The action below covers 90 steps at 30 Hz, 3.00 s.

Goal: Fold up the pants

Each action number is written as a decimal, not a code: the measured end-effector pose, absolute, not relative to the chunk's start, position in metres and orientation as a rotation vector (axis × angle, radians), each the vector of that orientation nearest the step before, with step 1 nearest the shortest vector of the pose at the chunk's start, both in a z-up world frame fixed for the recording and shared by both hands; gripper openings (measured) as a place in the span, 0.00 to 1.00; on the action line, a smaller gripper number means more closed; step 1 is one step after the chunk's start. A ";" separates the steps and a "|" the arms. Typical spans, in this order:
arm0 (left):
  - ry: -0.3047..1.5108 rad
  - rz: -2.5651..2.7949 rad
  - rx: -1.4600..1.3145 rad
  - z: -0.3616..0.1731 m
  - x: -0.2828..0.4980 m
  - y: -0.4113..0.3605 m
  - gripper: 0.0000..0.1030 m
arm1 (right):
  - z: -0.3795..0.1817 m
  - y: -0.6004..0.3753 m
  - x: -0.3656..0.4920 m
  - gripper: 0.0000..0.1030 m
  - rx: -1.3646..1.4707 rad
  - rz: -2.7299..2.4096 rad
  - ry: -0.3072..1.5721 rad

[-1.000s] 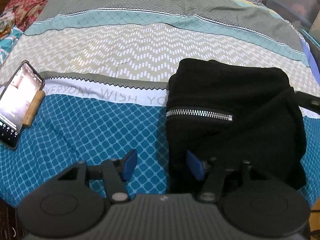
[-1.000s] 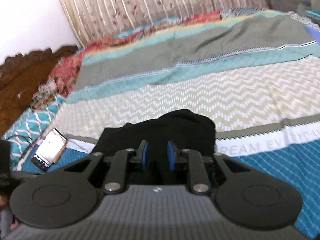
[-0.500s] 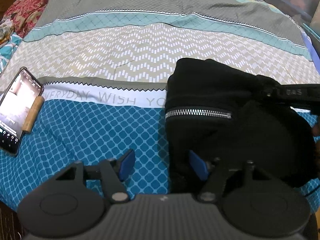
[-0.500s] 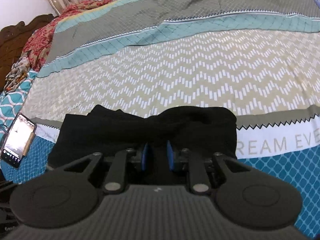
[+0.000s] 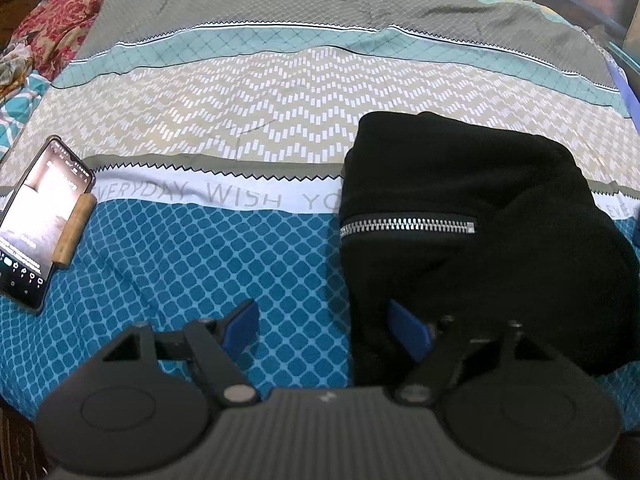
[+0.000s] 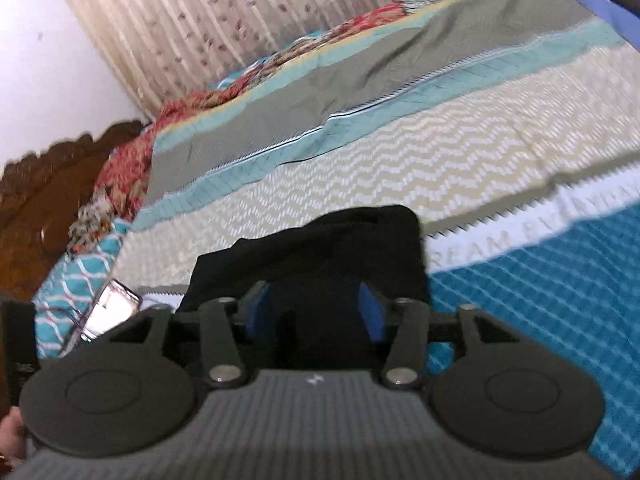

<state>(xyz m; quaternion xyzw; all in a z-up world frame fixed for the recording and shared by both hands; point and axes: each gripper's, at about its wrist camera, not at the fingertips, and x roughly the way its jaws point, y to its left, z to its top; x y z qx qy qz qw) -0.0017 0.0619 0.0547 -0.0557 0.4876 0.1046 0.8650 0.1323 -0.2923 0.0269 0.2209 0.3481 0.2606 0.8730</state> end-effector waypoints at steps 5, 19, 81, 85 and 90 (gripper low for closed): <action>1.021 0.223 -0.117 0.054 -0.002 0.063 0.75 | 0.011 -0.308 0.126 0.72 0.563 0.559 0.793; 1.018 0.239 -0.109 0.050 -0.004 0.066 0.84 | -0.018 -0.298 0.118 0.83 0.569 0.582 0.921; 1.007 0.195 -0.250 0.030 -0.012 0.093 1.00 | -0.030 -0.297 0.106 1.00 0.560 0.613 0.830; 1.020 0.202 -0.250 0.031 -0.011 0.092 1.00 | -0.030 -0.294 0.106 1.00 0.543 0.611 0.830; 1.025 0.210 -0.229 0.034 -0.010 0.089 1.00 | -0.025 -0.287 0.105 1.00 0.497 0.602 0.832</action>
